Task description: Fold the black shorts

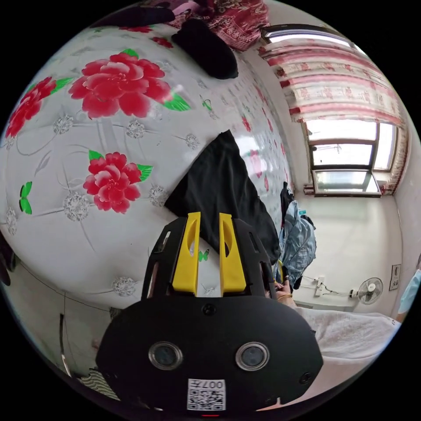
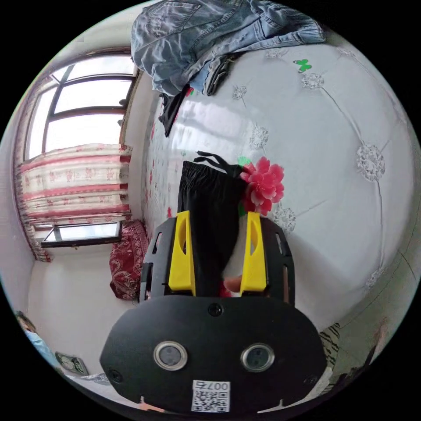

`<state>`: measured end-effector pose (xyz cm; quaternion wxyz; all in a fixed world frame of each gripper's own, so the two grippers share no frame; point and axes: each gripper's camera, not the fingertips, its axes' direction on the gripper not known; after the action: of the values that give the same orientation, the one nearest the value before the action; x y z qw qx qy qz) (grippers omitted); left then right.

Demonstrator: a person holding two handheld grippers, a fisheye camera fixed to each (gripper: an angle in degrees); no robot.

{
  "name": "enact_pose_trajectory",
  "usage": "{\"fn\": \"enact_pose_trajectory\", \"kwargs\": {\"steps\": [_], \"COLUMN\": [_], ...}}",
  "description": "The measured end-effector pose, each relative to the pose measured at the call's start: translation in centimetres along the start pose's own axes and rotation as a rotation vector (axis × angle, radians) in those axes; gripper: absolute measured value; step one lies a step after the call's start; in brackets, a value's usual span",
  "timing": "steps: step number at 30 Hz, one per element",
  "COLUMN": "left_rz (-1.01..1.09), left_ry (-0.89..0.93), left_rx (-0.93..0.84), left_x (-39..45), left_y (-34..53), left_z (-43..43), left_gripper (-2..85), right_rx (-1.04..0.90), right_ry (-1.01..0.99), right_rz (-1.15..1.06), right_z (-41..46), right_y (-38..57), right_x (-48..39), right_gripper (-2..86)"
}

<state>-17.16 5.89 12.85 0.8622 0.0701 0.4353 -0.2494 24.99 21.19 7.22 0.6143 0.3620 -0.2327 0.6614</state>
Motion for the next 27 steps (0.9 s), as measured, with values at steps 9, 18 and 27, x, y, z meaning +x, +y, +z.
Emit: {"fn": "enact_pose_trajectory", "kwargs": {"steps": [9,18,27], "left_rz": [-0.052,-0.087,-0.046], "left_ry": [0.024,0.067,0.074], "left_rx": [0.063,0.071,0.001], "left_x": [-0.3,-1.9,-4.0], "left_y": [1.1,2.3,3.4], "left_z": [-0.7,-1.0,-1.7], "left_gripper": [7.7,8.2,12.6], "right_rx": [-0.110,-0.614,-0.988], "right_ry": [0.128,0.036,0.161], "right_rz": [-0.565,-1.507,-1.258], "right_z": [4.5,17.2,25.5], "right_y": [1.9,27.9,27.1], "right_x": [-15.9,-27.7,-21.4], "right_gripper": [6.2,5.7,9.3]}}
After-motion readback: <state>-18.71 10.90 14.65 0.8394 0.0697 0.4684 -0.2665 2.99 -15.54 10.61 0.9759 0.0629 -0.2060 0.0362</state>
